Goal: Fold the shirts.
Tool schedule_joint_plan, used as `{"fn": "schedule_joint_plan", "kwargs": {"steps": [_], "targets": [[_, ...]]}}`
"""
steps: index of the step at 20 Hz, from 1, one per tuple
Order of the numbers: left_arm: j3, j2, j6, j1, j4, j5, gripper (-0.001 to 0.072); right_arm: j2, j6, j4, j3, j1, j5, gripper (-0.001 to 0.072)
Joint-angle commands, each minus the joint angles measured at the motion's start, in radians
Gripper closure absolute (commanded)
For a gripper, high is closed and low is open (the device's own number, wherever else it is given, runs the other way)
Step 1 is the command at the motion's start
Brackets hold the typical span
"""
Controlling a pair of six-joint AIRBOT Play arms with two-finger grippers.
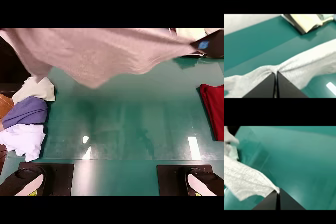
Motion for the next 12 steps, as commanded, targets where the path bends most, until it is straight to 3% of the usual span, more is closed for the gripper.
{"fn": "schedule_joint_plan", "kwargs": {"steps": [1, 4, 6, 9, 12], "targets": [[0.056, 0.021, -0.001, 0.001, -0.002, -0.046, 0.0686, -0.008, 0.04, -0.024, 0.142, -0.021, 0.049, 0.0697], [0.055, -0.057, -0.005, 0.001, -0.002, -0.153, 0.0687, -0.115, 0.055, -0.036, 0.155, 0.028, 0.08, 0.0697], [0.01, -0.122, -0.008, -0.008, 0.002, -0.233, 0.0687, -0.185, 0.056, -0.149, 0.095, 0.107, 0.085, 0.0697], [-0.214, -0.165, -0.003, -0.099, 0.033, -0.214, 0.0687, -0.264, 0.083, -0.379, -0.029, 0.196, 0.156, 0.0697], [-0.521, -0.171, -0.003, -0.245, 0.029, -0.17, 0.0687, -0.269, 0.084, -0.415, -0.143, 0.198, 0.189, 0.0697]]}}
